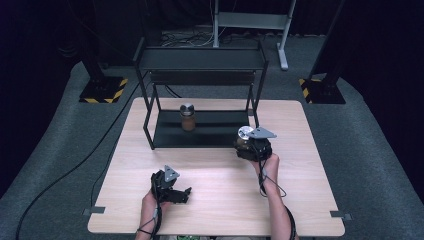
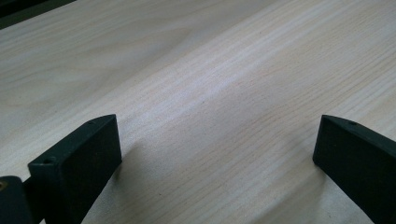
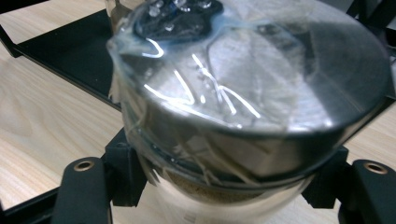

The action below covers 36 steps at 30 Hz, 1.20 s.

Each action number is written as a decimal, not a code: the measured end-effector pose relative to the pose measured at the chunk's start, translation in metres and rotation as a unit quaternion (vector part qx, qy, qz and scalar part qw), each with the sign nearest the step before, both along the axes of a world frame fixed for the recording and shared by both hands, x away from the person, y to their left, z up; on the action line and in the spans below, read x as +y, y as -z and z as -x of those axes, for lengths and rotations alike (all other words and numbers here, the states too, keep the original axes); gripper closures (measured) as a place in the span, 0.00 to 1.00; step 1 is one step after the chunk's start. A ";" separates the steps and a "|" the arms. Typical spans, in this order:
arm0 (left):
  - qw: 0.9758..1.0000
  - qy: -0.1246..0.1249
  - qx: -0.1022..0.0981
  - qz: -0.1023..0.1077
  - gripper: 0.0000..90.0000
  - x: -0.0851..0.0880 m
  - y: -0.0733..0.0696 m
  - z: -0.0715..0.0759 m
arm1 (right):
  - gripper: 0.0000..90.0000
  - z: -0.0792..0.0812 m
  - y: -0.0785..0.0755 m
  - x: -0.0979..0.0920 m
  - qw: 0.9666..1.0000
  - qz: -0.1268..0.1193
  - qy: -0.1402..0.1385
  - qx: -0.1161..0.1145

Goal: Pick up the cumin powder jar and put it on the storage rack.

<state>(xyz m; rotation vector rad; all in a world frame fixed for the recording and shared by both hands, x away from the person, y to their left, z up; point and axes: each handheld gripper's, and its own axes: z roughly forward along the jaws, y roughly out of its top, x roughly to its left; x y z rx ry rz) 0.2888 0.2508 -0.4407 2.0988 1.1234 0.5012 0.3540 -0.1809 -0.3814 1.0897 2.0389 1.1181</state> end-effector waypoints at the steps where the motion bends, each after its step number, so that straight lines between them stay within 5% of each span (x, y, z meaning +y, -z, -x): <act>1: 1.000 0.000 0.000 0.000 0.01 0.000 0.000 0.000 | 0.33 -0.001 0.000 0.001 1.000 0.001 -0.001 0.001; 36: 1.000 0.001 -0.001 0.000 0.01 0.000 0.000 0.000 | 0.33 -0.048 -0.005 0.032 0.999 0.016 -0.009 0.027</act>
